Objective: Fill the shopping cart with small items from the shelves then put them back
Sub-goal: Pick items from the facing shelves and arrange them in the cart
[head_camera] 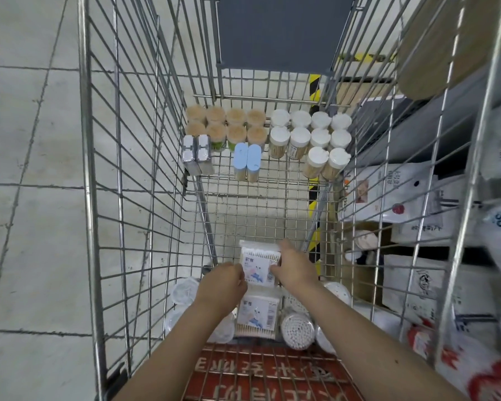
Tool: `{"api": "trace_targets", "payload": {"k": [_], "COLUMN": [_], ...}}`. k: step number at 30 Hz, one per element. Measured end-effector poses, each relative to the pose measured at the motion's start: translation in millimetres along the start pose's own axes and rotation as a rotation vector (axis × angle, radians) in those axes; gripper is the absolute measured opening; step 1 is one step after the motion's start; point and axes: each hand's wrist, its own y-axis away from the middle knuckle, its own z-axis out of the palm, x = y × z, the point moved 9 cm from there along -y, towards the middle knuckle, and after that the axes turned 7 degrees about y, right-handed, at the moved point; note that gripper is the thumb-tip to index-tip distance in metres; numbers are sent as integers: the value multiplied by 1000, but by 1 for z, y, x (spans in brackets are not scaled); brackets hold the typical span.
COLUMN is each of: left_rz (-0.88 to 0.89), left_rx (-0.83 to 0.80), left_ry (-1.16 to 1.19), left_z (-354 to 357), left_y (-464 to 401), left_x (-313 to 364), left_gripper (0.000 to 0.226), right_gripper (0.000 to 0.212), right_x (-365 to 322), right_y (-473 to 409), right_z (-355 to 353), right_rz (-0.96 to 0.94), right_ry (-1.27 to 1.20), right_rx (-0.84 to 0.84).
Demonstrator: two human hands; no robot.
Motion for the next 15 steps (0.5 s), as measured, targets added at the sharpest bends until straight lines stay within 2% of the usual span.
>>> {"api": "trace_targets", "payload": {"k": [8, 12, 15], "left_rz": [-18, -11, 15], "left_rx": [16, 59, 87], "left_ry": [14, -10, -28], "left_z": [-16, -41, -62], "left_y": [17, 43, 71], "left_x": [3, 14, 25], "left_gripper": [23, 25, 30], "right_gripper": [53, 48, 44], "right_x": [-2, -4, 1], "right_y": [32, 79, 124], "right_z": [-22, -45, -58], "right_rz": [-69, -155, -145], "right_ry": [56, 69, 64], "right_rx": [137, 155, 136]}}
